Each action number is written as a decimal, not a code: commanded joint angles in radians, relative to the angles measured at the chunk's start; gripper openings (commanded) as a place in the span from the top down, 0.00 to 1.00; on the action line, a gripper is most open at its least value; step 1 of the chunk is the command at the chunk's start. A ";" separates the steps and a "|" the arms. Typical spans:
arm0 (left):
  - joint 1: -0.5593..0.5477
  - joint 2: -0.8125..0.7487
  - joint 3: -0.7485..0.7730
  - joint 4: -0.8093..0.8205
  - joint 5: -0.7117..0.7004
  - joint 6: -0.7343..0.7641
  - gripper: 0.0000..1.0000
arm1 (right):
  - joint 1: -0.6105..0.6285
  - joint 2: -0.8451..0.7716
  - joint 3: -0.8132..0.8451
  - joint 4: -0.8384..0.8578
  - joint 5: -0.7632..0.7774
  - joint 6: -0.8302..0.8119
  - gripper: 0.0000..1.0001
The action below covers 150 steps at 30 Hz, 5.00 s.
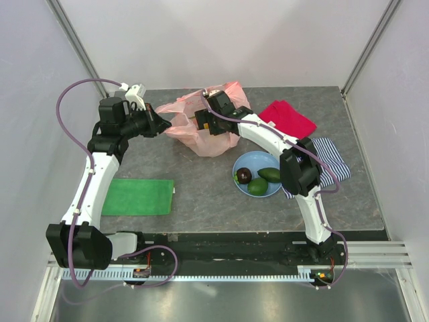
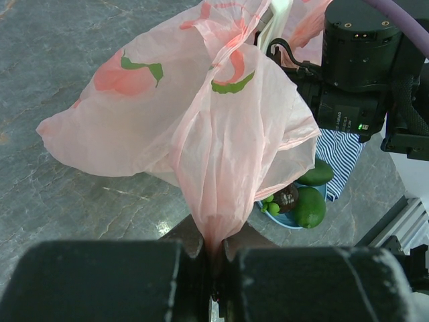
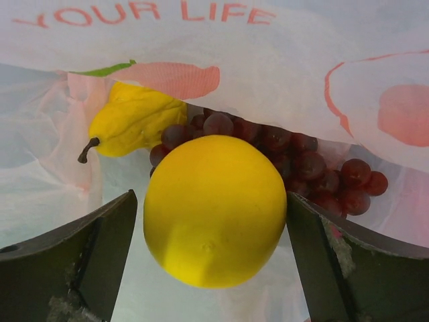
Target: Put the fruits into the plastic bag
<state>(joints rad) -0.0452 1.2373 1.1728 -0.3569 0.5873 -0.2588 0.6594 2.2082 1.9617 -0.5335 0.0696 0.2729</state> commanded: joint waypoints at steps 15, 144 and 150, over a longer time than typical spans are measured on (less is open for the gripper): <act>0.005 0.007 0.007 0.032 0.043 -0.002 0.98 | 0.000 -0.206 -0.103 0.168 -0.111 0.060 0.02; 0.005 0.027 0.007 0.029 0.052 -0.010 0.98 | 0.114 -0.909 -0.937 0.228 -0.062 0.006 0.49; 0.005 0.025 0.007 0.030 0.054 -0.010 0.98 | 0.117 -1.044 -0.969 0.407 -0.261 0.014 0.48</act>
<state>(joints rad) -0.0452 1.2579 1.1728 -0.3569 0.6144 -0.2592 0.7712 1.2560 1.0092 -0.2958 -0.0311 0.3016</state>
